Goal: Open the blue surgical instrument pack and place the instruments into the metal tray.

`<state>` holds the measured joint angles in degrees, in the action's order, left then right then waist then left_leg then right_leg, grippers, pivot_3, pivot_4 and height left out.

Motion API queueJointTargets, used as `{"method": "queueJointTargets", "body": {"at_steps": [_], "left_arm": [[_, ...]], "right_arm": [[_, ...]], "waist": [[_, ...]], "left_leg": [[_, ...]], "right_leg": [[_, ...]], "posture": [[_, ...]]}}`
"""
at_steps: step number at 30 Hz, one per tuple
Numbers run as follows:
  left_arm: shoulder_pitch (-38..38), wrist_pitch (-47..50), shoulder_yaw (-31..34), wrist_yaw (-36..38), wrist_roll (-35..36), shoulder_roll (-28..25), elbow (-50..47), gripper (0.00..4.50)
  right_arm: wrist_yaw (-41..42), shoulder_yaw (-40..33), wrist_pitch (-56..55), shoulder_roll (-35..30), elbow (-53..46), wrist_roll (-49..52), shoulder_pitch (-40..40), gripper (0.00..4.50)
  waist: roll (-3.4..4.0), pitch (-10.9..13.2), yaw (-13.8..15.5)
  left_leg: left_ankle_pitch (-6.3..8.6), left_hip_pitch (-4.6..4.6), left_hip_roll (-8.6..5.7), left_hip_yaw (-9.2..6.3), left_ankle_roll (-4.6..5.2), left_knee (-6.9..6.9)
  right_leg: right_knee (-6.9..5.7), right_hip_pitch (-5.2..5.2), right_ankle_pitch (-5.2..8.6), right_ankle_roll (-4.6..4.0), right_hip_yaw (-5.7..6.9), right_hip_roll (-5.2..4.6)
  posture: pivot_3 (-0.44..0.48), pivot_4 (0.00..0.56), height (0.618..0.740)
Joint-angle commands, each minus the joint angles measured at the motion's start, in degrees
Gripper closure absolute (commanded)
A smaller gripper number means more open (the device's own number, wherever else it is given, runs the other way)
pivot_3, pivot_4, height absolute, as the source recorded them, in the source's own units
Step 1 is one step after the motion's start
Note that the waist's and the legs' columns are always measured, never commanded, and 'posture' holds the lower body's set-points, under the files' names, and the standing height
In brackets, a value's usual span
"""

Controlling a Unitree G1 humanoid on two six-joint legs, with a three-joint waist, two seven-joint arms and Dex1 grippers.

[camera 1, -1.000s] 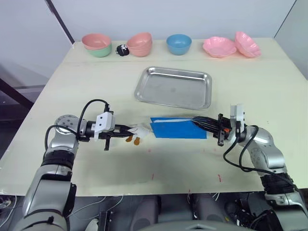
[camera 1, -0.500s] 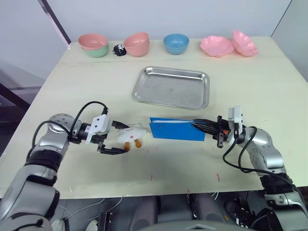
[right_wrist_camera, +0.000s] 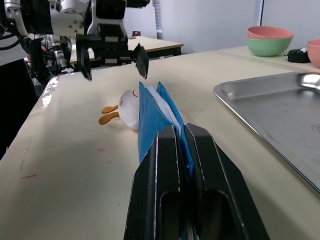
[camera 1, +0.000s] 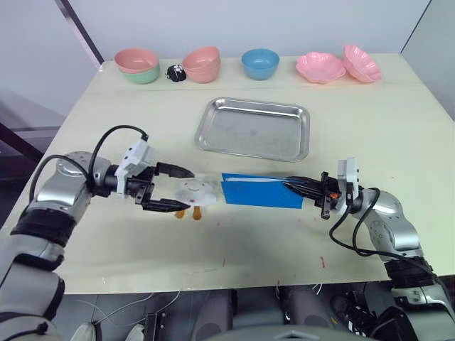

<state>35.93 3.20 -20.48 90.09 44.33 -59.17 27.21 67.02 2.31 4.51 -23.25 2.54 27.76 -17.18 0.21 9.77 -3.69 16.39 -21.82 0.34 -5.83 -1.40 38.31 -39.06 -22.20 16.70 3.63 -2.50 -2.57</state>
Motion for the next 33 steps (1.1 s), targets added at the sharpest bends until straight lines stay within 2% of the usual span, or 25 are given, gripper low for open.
{"method": "queueJointTargets", "body": {"at_steps": [1,6,11,20,28,29,30,33], "left_arm": [[1.6,2.42,4.26,2.41,0.44,2.12,-0.41,0.06],[5.0,-3.4,9.88,-2.66,-7.07,11.55,6.59,0.06],[6.37,-7.48,12.9,-3.85,-13.36,17.26,11.43,0.06],[6.84,-11.28,14.46,-1.96,-21.1,22.75,16.02,0.06],[6.72,-9.59,15.54,0.07,-22.59,25.8,15.09,0.06],[6.54,-9.47,15.53,0.42,-22.76,25.92,14.9,0.57],[6.42,-9.37,15.55,0.66,-22.88,26.02,14.79,0.78],[6.2,-7.78,15.71,1.5,-22.44,26.37,14.22,2.17]], "right_arm": [[0.3,0.48,0.04,-0.4,-1.97,-0.1,0.29,4.5],[0.43,0.7,0.26,-0.68,-2.37,-0.23,0.48,4.5],[0.25,1.03,0.46,-0.83,-3.13,-0.3,0.91,4.5],[0.06,1.36,0.47,-1.16,-3.58,-0.45,1.12,4.5],[0.12,1.62,0.34,-1.41,-3.67,-0.63,1.27,4.5],[0.11,1.63,0.32,-1.43,-3.71,-0.64,1.32,4.5],[0.11,1.65,0.29,-1.45,-3.74,-0.67,1.35,4.5],[0.14,1.68,0.23,-1.56,-3.81,-0.78,1.5,4.5]], "waist": [[0.0,0.0,-0.01],[-0.03,0.01,0.12],[-0.07,0.03,-0.26],[-0.08,0.03,-0.18],[-0.08,0.03,-0.23],[-0.09,0.03,-0.23],[-0.09,0.03,-0.23],[-0.09,0.03,-0.22]], "left_leg": [[0.0,0.0,0.0,-0.01,0.0,0.0],[-0.01,0.0,-0.01,-0.01,-0.01,0.03],[-0.01,-0.02,-0.01,0.02,-0.03,0.03],[-0.01,-0.03,-0.02,0.02,-0.02,0.03],[-0.01,-0.03,-0.02,0.0,-0.02,0.03],[-0.01,-0.03,-0.02,0.0,-0.02,0.03],[-0.01,-0.03,-0.02,0.0,-0.02,0.03],[-0.01,-0.03,-0.02,0.0,-0.02,0.03]], "right_leg": [[0.0,0.0,0.0,0.0,0.01,0.0],[-0.01,0.01,0.0,0.0,0.02,0.0],[0.03,0.0,0.0,0.0,-0.02,0.0],[0.05,0.0,-0.01,0.0,-0.02,-0.01],[0.04,0.0,-0.01,0.0,-0.01,-0.01],[0.04,0.0,-0.01,0.0,-0.01,-0.01],[0.04,0.0,-0.01,0.0,-0.01,-0.01],[0.04,0.0,-0.01,0.0,-0.01,-0.01]], "posture": [[0.0,0.15,0.74],[0.0,0.15,0.74],[0.0,0.15,0.74],[0.0,0.15,0.74],[0.0,0.15,0.74],[0.0,0.15,0.74],[0.0,0.15,0.74],[0.0,0.15,0.74]]}}
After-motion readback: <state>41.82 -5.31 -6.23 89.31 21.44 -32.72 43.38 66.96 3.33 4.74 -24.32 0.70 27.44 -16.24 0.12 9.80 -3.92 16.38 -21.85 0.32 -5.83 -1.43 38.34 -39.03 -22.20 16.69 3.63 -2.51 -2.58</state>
